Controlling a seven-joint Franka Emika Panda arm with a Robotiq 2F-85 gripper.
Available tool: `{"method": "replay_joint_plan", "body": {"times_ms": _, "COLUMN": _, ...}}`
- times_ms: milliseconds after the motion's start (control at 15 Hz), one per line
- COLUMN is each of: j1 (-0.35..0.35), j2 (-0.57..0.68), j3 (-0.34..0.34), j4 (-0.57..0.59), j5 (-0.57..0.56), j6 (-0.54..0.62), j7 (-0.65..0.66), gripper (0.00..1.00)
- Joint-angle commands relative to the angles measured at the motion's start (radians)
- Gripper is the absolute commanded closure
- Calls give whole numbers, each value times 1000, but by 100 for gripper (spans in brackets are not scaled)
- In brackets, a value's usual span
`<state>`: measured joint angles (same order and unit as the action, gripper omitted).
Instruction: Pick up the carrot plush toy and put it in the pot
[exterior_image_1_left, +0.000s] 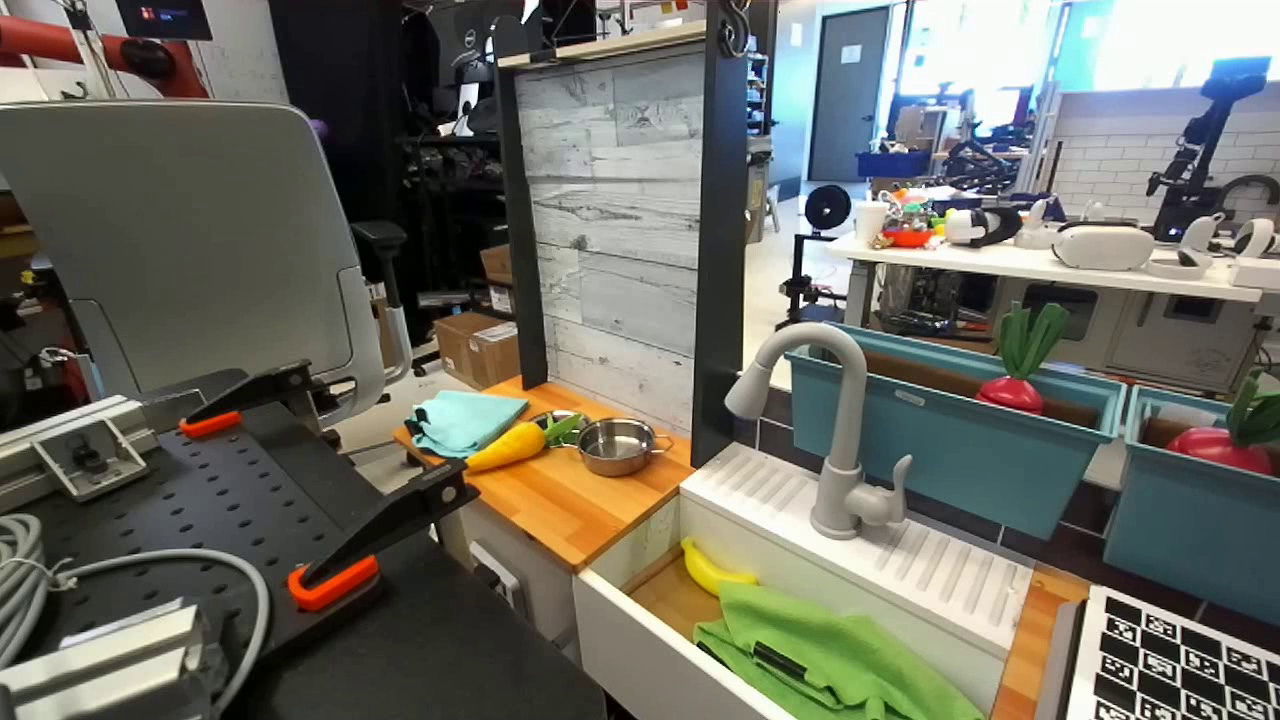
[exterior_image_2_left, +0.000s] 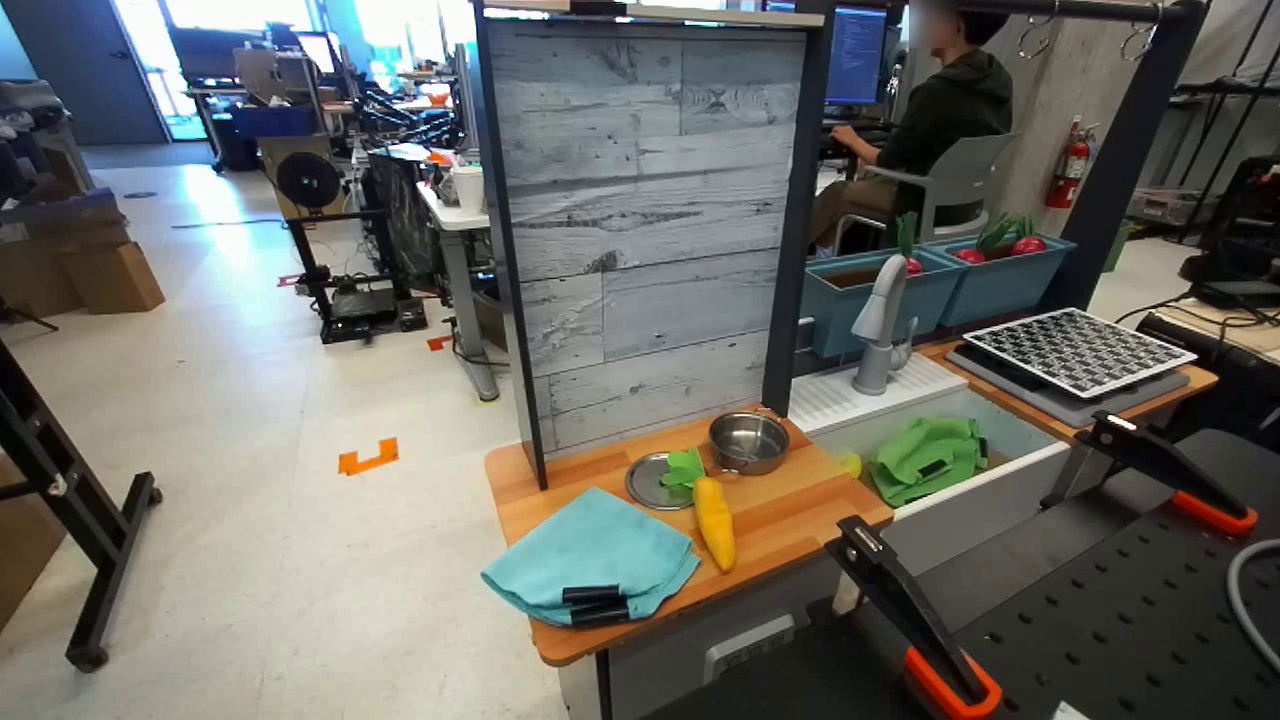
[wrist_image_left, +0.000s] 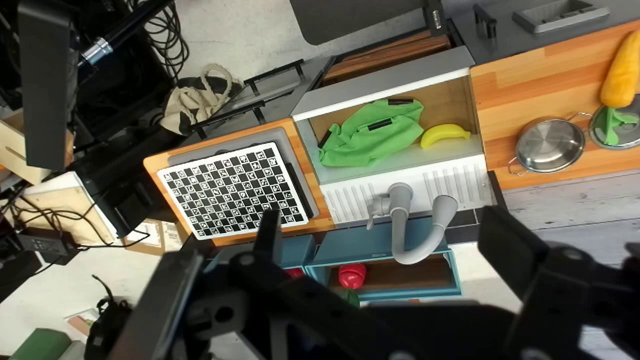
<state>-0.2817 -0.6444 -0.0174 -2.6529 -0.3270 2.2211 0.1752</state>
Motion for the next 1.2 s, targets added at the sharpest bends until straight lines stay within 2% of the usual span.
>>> {"method": "replay_joint_plan", "body": {"times_ms": 0, "j1": 9, "j2": 0, "j3": -7, "j4": 3, "j5": -5, "j6": -5, "j7": 4, "gripper": 0}}
{"method": "replay_joint_plan", "body": {"times_ms": 600, "j1": 21, "j2": 21, "j3": 4, "j4": 4, "j5": 6, "j6": 23, "j7": 25, "gripper": 0}}
{"method": "replay_joint_plan", "body": {"times_ms": 867, "j1": 77, "j2": 96, "j3": 46, "j4": 10, "j5": 27, "j6": 58, "j7": 68, "gripper": 0}}
{"method": "replay_joint_plan", "body": {"times_ms": 1133, "j1": 134, "j2": 237, "j3": 98, "j4": 30, "j5": 42, "j6": 155, "j7": 154, "gripper": 0}}
